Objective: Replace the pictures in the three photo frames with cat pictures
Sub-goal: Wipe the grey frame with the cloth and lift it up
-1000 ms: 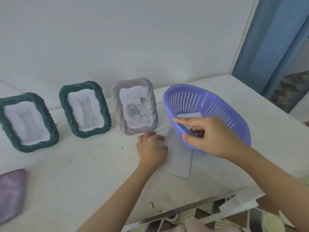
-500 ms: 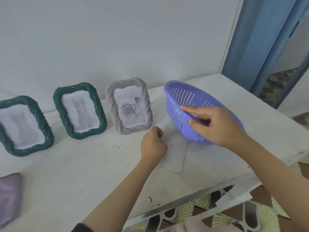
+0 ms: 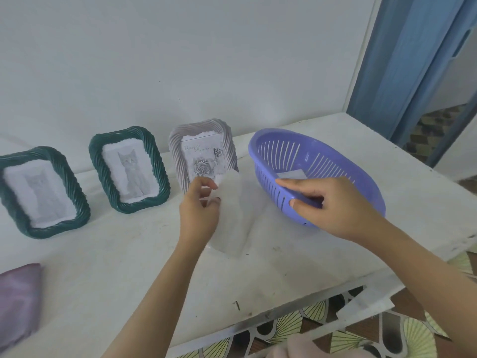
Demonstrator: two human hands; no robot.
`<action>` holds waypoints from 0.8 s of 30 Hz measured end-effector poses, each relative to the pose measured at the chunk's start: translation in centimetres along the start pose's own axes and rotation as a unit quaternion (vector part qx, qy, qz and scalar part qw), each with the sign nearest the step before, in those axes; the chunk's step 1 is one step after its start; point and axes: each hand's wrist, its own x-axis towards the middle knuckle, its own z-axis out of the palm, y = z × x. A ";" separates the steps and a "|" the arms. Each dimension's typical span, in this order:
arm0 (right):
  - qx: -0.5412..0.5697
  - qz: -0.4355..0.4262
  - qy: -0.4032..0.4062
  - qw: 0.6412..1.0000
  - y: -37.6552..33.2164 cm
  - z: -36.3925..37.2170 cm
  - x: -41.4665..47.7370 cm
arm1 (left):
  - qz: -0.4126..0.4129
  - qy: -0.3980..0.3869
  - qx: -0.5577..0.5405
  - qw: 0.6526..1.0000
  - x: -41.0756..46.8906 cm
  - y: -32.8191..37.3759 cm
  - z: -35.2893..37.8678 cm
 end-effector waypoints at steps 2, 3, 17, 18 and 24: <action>-0.019 -0.010 -0.028 0.999 0.0 0.5 -0.2 | 0.011 0.034 -0.017 0.999 0.3 0.8 -1.2; -0.026 -0.015 -0.046 0.998 0.1 0.8 -0.3 | 0.012 0.045 -0.030 0.998 0.5 1.2 -1.6; 0.212 0.046 0.001 0.976 -1.5 1.4 2.3 | 0.062 0.111 -0.145 0.981 0.6 6.6 -1.6; 0.247 0.050 0.017 0.967 -1.7 1.5 2.7 | 0.056 0.109 -0.159 0.980 0.6 6.9 -1.0; 0.285 0.070 0.141 0.946 -0.7 0.9 5.0 | 0.008 0.048 -0.178 0.983 0.2 7.1 2.8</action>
